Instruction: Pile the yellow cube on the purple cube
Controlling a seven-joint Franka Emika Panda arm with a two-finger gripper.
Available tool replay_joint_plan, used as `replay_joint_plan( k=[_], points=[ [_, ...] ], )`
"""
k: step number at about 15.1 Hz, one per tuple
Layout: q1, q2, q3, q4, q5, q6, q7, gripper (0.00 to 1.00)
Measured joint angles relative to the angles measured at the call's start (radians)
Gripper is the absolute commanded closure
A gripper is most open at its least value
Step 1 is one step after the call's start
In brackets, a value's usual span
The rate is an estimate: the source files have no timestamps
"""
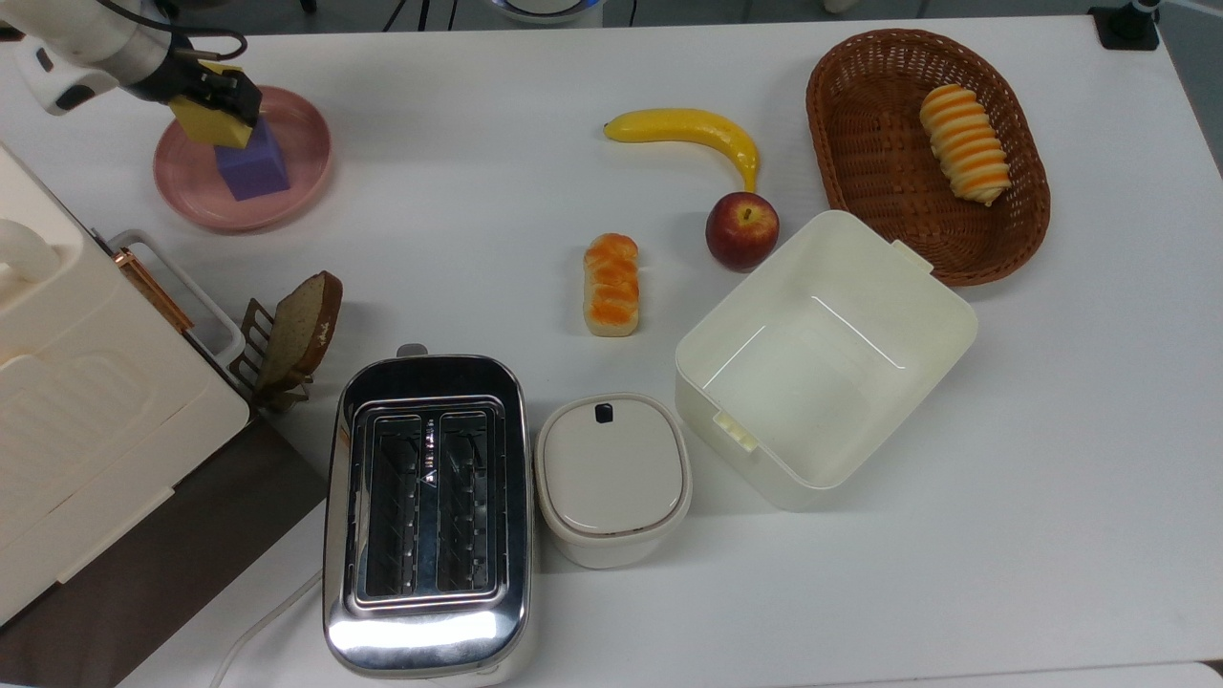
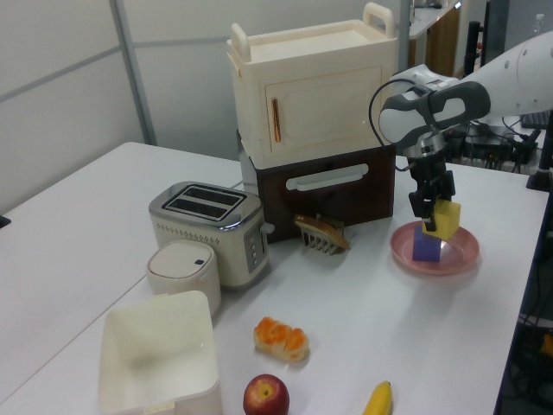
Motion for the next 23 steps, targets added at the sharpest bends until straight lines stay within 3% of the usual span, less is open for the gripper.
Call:
replay_joint_plan(
  k=[6, 10, 14, 17, 21, 23],
  points=[
    [0.039, 0.0, 0.001, 0.02, 0.007, 0.0, 0.078, 0.0],
    [0.038, -0.02, 0.0, 0.118, 0.007, -0.078, 0.078, 0.0],
    [0.069, -0.108, 0.027, 0.178, 0.013, -0.131, 0.096, 0.0],
    [0.197, -0.164, 0.041, 0.207, 0.017, -0.143, 0.195, 0.0],
    [0.382, -0.169, 0.044, 0.217, 0.016, -0.154, 0.419, 0.0],
    [0.436, -0.168, 0.044, 0.22, 0.016, -0.154, 0.525, 0.0]
  ],
)
